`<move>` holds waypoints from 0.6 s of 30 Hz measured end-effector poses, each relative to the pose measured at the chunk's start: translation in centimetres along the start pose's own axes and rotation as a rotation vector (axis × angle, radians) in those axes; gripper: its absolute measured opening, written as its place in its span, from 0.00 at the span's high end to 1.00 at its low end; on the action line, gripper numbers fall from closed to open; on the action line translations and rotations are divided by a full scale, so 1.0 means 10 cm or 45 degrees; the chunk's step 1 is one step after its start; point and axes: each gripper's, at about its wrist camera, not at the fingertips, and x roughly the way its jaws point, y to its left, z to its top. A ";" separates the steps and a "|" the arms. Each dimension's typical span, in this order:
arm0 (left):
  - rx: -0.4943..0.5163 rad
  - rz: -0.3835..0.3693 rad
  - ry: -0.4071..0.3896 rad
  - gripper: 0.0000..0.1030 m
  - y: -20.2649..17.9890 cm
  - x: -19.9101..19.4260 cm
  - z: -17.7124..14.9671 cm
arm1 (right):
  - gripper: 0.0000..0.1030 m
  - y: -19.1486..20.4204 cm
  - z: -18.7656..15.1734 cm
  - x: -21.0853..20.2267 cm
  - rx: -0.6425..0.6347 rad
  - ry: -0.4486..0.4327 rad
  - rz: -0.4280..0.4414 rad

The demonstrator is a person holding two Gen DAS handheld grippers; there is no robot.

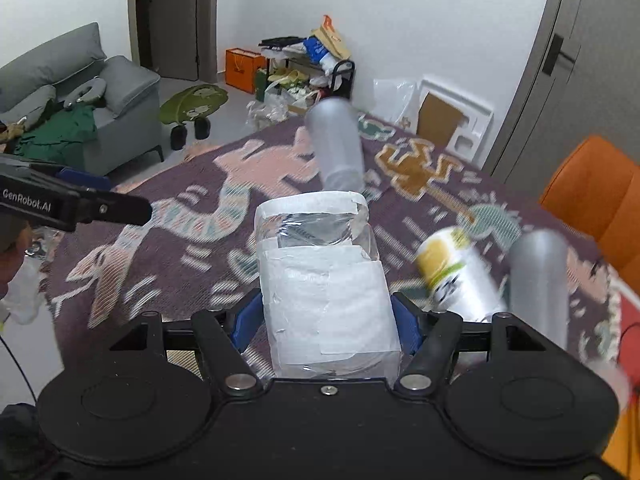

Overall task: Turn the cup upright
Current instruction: 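Lift the paper-wrapped cup with the right gripper and rotate it upright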

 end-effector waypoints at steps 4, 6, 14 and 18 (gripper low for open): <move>0.007 0.007 0.010 0.02 0.06 -0.06 -0.09 | 0.37 0.17 -0.13 0.03 -0.003 0.019 0.026; 0.012 0.012 0.022 0.02 0.08 -0.08 -0.15 | 0.37 0.23 -0.19 0.04 0.001 0.028 0.042; -0.009 0.028 0.066 0.02 0.24 -0.09 -0.32 | 0.37 0.56 -0.39 0.18 -0.008 0.093 0.106; -0.021 0.036 0.088 0.02 0.32 -0.07 -0.39 | 0.37 0.65 -0.49 0.31 0.012 0.139 0.132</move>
